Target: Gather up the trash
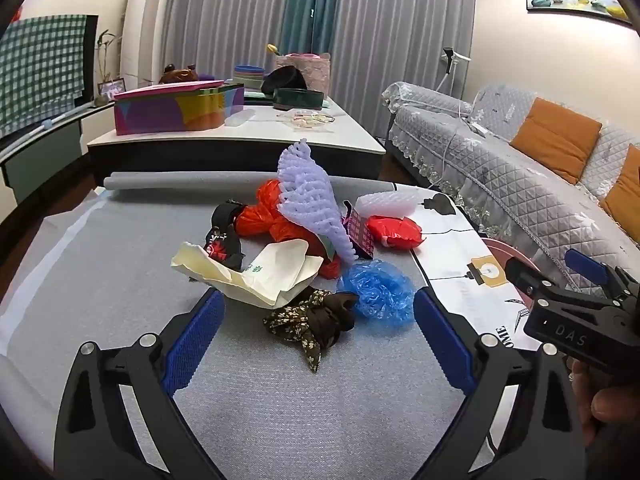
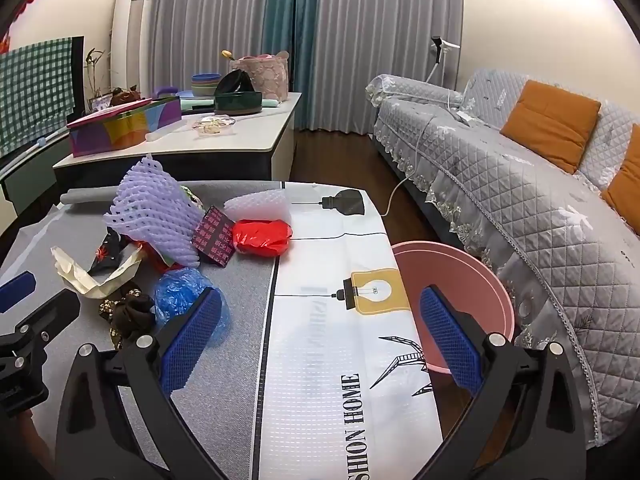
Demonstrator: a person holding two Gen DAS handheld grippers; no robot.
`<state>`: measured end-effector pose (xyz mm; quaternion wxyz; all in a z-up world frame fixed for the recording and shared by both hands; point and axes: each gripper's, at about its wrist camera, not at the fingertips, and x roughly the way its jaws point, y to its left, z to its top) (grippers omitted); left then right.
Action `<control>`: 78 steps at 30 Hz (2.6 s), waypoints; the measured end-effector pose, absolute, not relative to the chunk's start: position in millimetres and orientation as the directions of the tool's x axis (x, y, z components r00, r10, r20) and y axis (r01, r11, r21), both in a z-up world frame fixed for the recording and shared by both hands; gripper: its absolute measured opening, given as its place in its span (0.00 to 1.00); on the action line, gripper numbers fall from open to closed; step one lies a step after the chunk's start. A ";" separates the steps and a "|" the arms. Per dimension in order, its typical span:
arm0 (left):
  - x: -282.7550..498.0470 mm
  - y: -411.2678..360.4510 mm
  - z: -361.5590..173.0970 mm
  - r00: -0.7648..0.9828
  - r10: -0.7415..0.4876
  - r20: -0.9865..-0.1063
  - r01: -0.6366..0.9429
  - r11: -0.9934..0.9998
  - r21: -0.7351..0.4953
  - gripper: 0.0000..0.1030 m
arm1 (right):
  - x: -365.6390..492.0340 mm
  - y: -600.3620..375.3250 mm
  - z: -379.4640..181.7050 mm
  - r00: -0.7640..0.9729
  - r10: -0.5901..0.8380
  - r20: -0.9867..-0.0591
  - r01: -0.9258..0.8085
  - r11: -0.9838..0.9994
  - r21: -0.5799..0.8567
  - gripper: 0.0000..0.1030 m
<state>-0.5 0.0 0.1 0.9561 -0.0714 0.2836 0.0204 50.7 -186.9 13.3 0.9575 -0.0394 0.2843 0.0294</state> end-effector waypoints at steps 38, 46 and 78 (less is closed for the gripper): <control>5.8 -10.1 4.3 0.838 -0.004 -0.546 -0.080 0.988 -0.131 0.88 | 50.1 -185.4 14.6 0.838 0.038 -0.545 -0.080 0.995 -0.054 0.92; 4.0 -0.9 5.0 0.836 0.022 -0.549 -0.093 0.991 -0.101 0.75 | 61.4 -176.7 10.0 0.822 0.071 -0.565 -0.101 0.995 -0.021 0.87; 61.3 54.4 -38.0 0.727 0.093 -0.680 -0.261 0.954 -0.148 0.27 | 140.9 -112.2 -63.4 0.580 0.371 -0.725 -0.344 0.919 0.194 0.47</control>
